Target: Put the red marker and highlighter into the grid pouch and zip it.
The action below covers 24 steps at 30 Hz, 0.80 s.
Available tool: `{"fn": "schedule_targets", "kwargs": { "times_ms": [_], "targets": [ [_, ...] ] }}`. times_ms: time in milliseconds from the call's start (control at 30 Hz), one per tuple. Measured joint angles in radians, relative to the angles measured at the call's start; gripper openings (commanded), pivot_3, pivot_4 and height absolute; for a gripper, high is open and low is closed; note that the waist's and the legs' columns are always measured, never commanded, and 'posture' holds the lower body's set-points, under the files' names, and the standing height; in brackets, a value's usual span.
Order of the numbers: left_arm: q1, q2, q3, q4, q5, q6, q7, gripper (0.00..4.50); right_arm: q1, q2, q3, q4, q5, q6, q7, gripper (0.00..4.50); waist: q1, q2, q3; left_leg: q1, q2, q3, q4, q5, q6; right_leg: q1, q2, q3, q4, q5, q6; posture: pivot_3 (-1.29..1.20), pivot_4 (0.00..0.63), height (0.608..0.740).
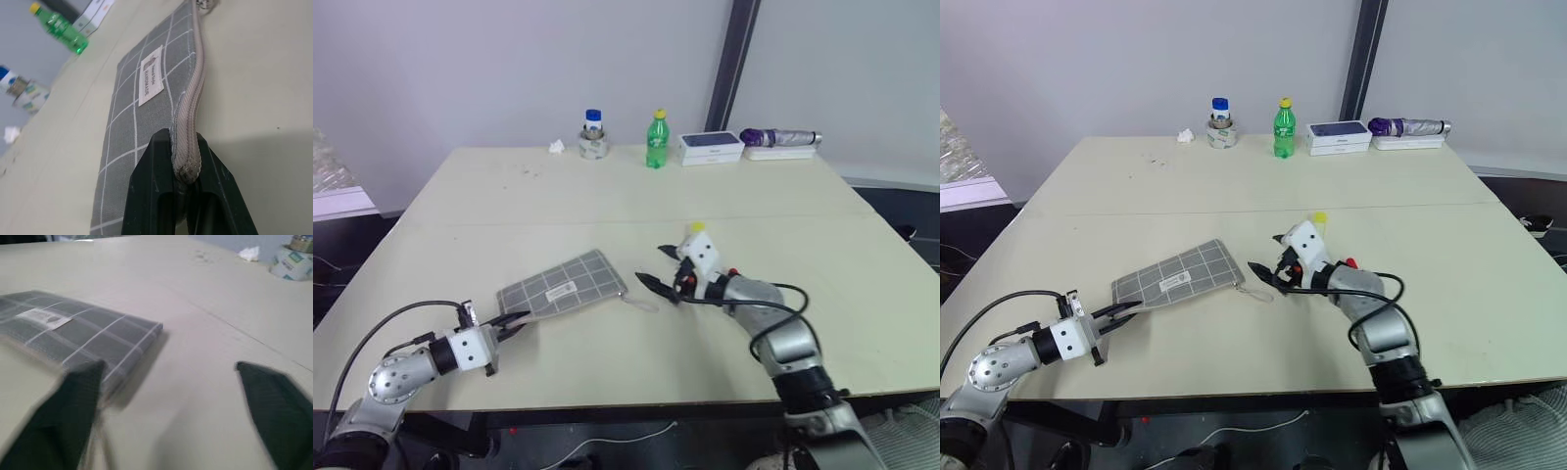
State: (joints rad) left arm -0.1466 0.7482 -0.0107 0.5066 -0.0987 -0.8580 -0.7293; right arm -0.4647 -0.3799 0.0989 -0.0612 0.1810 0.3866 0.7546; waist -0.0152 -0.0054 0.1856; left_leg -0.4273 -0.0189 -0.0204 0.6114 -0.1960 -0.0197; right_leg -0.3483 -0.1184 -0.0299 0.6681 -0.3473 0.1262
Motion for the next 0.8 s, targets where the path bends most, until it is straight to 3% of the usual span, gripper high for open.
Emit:
{"fn": "schedule_targets", "kwargs": {
  "times_ms": [300, 400, 633, 800],
  "targets": [
    [0.033, -0.045, 0.028, -0.072, 0.010, 0.086, 0.055, 0.00, 0.025, 0.073, 0.135, 0.059, -0.115, 0.024, -0.115, 4.48, 0.003, 0.000, 0.000, 0.000, -0.001, 0.000, 0.001, 0.000, 0.000, -0.001, 0.000, 0.000, 0.001, 0.000, 0.000, 0.00, 0.150, 0.740],
    [0.042, -0.056, 0.032, -0.089, 0.025, 0.089, 0.065, 0.00, 0.018, 0.125, 0.157, 0.086, -0.140, 0.058, -0.165, 3.59, 0.002, 0.000, 0.000, 0.000, -0.001, 0.000, 0.001, 0.000, 0.000, -0.001, 0.000, 0.000, 0.001, 0.000, 0.000, 0.00, 0.150, 0.740],
    [0.054, -0.069, 0.033, -0.127, 0.044, 0.110, 0.084, 0.00, -0.016, 0.159, 0.177, 0.139, -0.161, 0.097, -0.194, 0.01, 0.003, 0.000, 0.000, 0.000, -0.001, -0.001, 0.001, 0.000, 0.000, 0.000, 0.000, 0.000, 0.001, 0.000, 0.000, 0.00, 0.150, 0.740],
    [0.055, -0.084, 0.032, -0.148, 0.059, 0.133, 0.098, 0.00, -0.035, 0.159, 0.212, 0.131, -0.162, 0.085, -0.132, 0.01, 0.003, 0.000, 0.000, 0.000, -0.001, -0.001, 0.001, 0.000, 0.000, -0.001, 0.000, 0.000, 0.001, 0.000, 0.000, 0.00, 0.150, 0.740]
  ]
}}
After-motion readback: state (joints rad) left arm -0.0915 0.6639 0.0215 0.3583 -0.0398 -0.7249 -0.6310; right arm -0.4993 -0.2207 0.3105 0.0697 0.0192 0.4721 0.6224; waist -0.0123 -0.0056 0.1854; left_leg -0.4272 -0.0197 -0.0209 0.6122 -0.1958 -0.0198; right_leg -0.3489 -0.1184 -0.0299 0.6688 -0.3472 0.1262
